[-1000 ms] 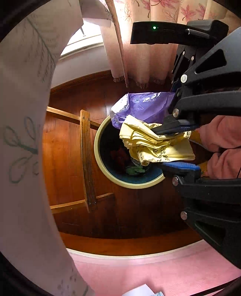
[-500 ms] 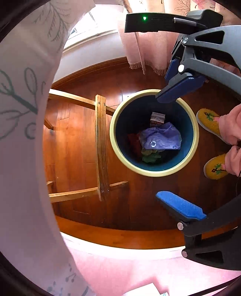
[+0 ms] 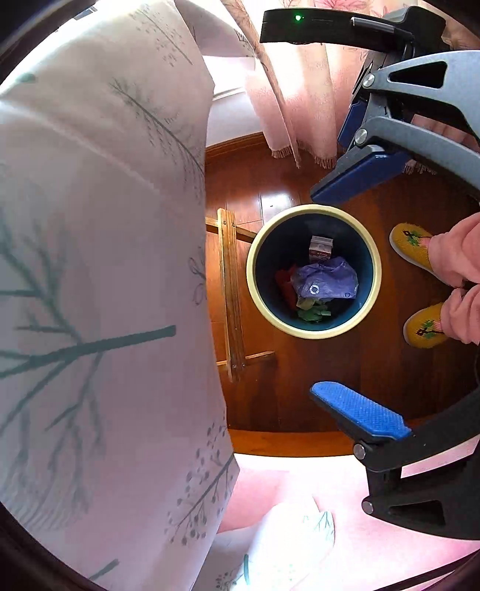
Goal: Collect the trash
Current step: 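Raise both tools back toward the remaining table trash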
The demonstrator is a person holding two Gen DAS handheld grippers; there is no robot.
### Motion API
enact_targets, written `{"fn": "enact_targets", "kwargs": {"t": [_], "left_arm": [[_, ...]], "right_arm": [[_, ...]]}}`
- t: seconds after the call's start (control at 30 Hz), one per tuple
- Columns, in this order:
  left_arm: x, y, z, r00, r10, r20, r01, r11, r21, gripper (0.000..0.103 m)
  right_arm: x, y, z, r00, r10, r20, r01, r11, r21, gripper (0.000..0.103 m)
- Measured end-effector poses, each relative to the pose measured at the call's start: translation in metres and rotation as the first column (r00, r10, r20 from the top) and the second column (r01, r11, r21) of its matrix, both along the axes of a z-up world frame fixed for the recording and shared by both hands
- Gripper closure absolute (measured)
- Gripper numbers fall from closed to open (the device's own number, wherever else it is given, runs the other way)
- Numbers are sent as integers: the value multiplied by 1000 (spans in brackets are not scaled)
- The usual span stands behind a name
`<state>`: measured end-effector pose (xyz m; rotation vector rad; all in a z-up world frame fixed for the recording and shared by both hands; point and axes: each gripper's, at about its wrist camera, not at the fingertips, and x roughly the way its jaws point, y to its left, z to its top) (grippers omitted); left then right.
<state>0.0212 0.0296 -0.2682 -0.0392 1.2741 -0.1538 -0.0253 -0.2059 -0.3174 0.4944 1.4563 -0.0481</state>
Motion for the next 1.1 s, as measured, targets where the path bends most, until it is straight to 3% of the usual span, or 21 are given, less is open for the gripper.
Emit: {"fn": "enact_targets", "kwargs": {"t": [0.3, 0.63, 0.83, 1.1], "left_arm": [[-6, 13, 121, 993, -40, 107, 43, 999, -25, 2], [-1, 25, 252, 958, -89, 271, 107, 993, -50, 2], [13, 40, 302, 941, -99, 324, 118, 992, -40, 2], [38, 63, 330, 937, -98, 336, 114, 993, -28, 2]], "right_arm": [[-6, 4, 119, 993, -31, 110, 29, 999, 20, 36], [-1, 22, 241, 968, -6, 251, 12, 1000, -20, 36], [9, 26, 288, 942, -5, 336, 26, 998, -58, 36], [39, 33, 334, 900, -4, 436, 49, 994, -94, 36]]}}
